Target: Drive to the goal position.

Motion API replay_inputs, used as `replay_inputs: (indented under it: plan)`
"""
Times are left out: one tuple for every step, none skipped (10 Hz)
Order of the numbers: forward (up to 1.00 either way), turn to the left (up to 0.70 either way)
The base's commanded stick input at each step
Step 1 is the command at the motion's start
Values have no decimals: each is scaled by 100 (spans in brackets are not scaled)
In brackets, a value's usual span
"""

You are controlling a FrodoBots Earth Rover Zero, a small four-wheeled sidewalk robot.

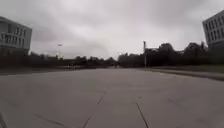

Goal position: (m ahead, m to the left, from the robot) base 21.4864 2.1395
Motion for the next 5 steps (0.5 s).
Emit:
replay_inputs:
  plan:
    - [70,0]
    - [70,0]
    - [70,0]
    - [70,0]
    - [70,0]
